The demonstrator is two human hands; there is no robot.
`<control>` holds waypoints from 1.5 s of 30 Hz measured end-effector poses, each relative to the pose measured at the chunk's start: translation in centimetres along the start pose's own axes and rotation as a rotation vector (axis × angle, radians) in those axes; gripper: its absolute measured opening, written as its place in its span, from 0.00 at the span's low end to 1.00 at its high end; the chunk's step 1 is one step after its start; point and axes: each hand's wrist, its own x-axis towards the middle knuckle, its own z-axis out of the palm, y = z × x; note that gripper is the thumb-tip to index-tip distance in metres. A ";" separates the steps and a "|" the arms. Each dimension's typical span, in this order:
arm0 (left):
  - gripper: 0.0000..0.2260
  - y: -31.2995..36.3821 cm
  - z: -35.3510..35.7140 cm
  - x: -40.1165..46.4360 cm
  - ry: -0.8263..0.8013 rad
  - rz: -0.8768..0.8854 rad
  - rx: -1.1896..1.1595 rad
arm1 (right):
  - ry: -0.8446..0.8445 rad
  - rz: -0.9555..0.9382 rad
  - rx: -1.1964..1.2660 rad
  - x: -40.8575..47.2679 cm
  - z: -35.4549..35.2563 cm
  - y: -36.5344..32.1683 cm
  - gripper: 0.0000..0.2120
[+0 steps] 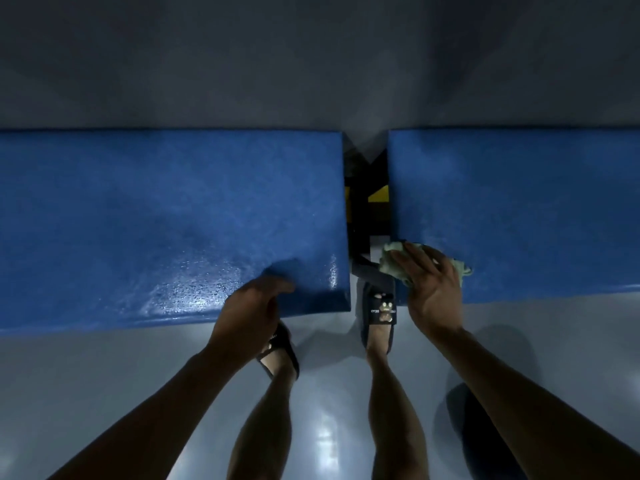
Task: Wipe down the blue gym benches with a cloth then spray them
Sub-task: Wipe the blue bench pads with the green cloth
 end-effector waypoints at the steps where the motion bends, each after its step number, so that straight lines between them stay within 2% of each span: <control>1: 0.20 -0.4 0.0 0.0 0.020 0.039 0.028 | -0.001 0.024 0.014 -0.3 0.2 -0.5 0.27; 4: 0.23 -1.7 0.0 -0.2 0.062 0.106 0.106 | 0.003 0.031 0.101 -1.5 0.8 -2.1 0.29; 7: 0.30 -2.9 -0.4 -1.1 0.068 0.076 0.212 | -0.018 0.049 0.269 -3.1 2.1 -3.0 0.31; 12: 0.33 -4.7 -1.2 -2.2 0.087 -0.049 0.312 | -0.041 0.435 0.796 -3.1 4.5 -5.0 0.16; 14: 0.35 -5.5 -1.1 -2.4 0.056 -0.081 0.375 | -0.017 0.509 0.890 -3.0 5.1 -6.0 0.10; 22: 0.33 -6.1 -0.7 -2.1 0.068 -0.077 0.469 | -0.024 0.704 1.130 -2.5 7.3 -7.0 0.06; 26: 0.33 -6.5 -0.5 -2.2 0.095 -0.074 0.461 | -0.025 0.609 1.038 -2.5 7.4 -6.3 0.08; 30: 0.32 -6.7 -0.4 -2.3 0.126 -0.065 0.426 | -0.033 0.599 1.035 -3.1 7.2 -6.8 0.05; 33: 0.31 -7.2 -0.5 -2.3 0.134 -0.051 0.398 | 0.066 0.538 0.895 -3.3 6.9 -9.0 0.06; 35: 0.30 -7.6 -0.7 -2.3 0.139 -0.034 0.373 | 0.144 0.544 0.727 -3.4 6.8 -11.2 0.08; 38: 0.30 -8.2 -1.1 -2.3 0.134 -0.001 0.388 | 0.207 0.566 0.639 -3.5 6.7 -14.5 0.17; 41: 0.27 -8.8 -1.5 -2.0 0.138 0.019 0.403 | 0.119 0.343 0.536 -3.8 7.3 -19.6 0.29; 45: 0.28 -9.1 -2.1 -1.6 0.127 0.054 0.399 | -0.029 0.026 0.465 -3.6 7.5 -25.5 0.25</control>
